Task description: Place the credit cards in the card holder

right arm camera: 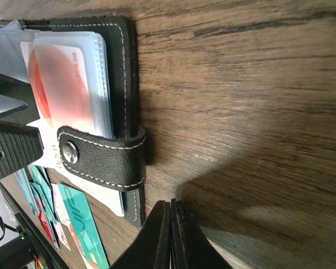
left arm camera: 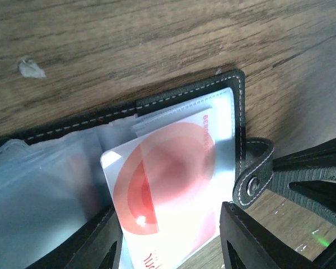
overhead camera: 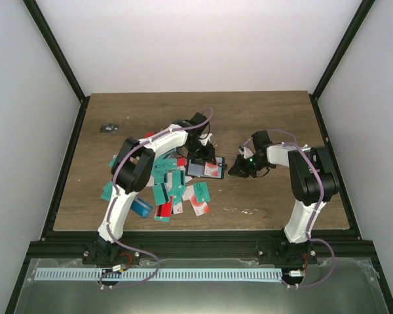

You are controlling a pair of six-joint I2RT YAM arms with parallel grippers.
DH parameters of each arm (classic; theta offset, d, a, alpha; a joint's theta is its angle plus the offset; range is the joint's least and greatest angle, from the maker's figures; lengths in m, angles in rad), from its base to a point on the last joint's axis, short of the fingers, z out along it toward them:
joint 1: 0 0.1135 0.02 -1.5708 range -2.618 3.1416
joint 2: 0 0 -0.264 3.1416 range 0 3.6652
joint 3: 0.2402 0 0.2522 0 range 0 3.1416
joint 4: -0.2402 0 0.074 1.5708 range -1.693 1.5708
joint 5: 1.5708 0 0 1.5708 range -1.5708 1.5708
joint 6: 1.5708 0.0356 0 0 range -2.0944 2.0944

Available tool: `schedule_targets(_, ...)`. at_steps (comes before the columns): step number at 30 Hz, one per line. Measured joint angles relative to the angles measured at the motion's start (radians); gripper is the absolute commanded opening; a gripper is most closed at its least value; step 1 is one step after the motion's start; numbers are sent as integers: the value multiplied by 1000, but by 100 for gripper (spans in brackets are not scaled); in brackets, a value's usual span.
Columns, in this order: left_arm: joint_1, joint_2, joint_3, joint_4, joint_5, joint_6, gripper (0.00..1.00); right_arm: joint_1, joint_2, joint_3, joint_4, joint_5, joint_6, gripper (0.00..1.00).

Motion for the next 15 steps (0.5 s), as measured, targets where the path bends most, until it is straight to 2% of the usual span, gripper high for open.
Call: schedule_targets(15, -52, 51, 113, -101, -105, -73, 49, 0, 24, 0, 43, -48, 24, 3)
